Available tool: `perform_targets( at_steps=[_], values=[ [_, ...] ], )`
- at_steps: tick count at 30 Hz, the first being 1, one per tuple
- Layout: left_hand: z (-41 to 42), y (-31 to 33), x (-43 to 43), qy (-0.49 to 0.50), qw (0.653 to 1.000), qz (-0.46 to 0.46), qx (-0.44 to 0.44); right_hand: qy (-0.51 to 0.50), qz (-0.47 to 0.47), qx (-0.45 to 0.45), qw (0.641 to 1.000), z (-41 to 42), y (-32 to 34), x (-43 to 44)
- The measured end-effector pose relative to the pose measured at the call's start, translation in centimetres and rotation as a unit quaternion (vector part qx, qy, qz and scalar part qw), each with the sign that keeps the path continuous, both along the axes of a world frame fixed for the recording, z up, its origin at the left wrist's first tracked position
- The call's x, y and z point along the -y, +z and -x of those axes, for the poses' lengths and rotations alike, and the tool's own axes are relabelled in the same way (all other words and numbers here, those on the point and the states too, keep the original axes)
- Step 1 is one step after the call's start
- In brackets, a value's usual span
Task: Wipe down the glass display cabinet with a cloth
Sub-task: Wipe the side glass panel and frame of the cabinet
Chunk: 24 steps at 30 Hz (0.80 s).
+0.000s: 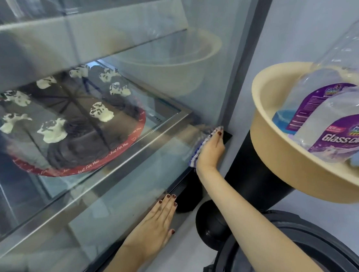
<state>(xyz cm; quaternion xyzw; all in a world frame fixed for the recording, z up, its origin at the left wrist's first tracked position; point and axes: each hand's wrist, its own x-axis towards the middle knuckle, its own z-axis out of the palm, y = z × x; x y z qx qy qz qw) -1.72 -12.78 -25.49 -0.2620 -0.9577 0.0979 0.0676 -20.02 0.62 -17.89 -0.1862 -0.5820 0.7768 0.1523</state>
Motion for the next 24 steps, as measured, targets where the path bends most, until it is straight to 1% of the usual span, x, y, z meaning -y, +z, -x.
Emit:
perform_targets(
  at_steps=[2, 4, 5, 6, 8, 9, 10, 11, 12, 14, 15, 18, 21, 24],
  values=[
    [0.0, 0.0, 0.0, 0.0, 1.0, -0.005, 0.005, 0.015, -0.017, -0.093, 0.995, -0.8, 0.9, 0.3],
    [0.0, -0.2, 0.1, 0.0, 1.0, -0.006, 0.008, 0.031, -0.059, -0.137, 0.988, -2.1, 0.1, 0.5],
    [0.1, -0.3, 0.1, 0.002, 1.0, -0.007, 0.011, 0.025, -0.083, -0.133, 0.987, -2.4, -0.6, 0.6],
    [0.1, -0.4, 0.1, 0.003, 1.0, -0.007, 0.013, 0.009, -0.083, -0.107, 0.991, -2.2, -1.1, 0.8],
    [0.2, -0.8, 0.1, 0.001, 1.0, -0.004, 0.011, -0.022, -0.013, -0.011, 1.0, -1.2, -0.9, 1.0],
    [0.2, -0.9, 0.1, 0.001, 1.0, 0.0, 0.011, -0.03, 0.026, 0.019, 0.999, -0.6, -0.6, 1.0],
    [0.2, -1.0, 0.2, 0.0, 1.0, 0.003, 0.009, -0.04, 0.046, 0.021, 0.998, 0.0, 0.0, 1.0],
    [0.2, -1.0, 0.2, -0.002, 1.0, 0.007, 0.006, -0.044, 0.042, 0.0, 0.998, 0.3, 0.7, 0.9],
    [0.2, -1.1, 0.2, -0.003, 1.0, 0.014, 0.003, -0.042, 0.015, -0.037, 0.998, 0.4, 1.4, 0.8],
    [0.1, -0.9, 0.3, 0.0, 0.999, 0.036, 0.003, -0.046, -0.069, -0.142, 0.986, 0.1, 1.9, 0.7],
    [0.1, -0.8, 0.2, 0.001, 0.999, 0.042, 0.0, -0.047, -0.092, -0.17, 0.98, 0.0, 2.0, 0.7],
    [0.0, -0.3, 0.1, -0.003, 0.999, 0.047, 0.001, -0.063, -0.094, -0.153, 0.982, -0.2, 1.8, 1.0],
    [0.3, -0.3, -0.2, 0.0, 1.0, 0.012, 0.006, -0.056, -0.104, -0.136, 0.984, 0.2, 2.2, 1.1],
    [0.4, -0.5, -0.2, 0.003, 1.0, 0.0, 0.007, -0.059, -0.103, -0.12, 0.986, 1.9, 4.0, 0.5]
  ],
)
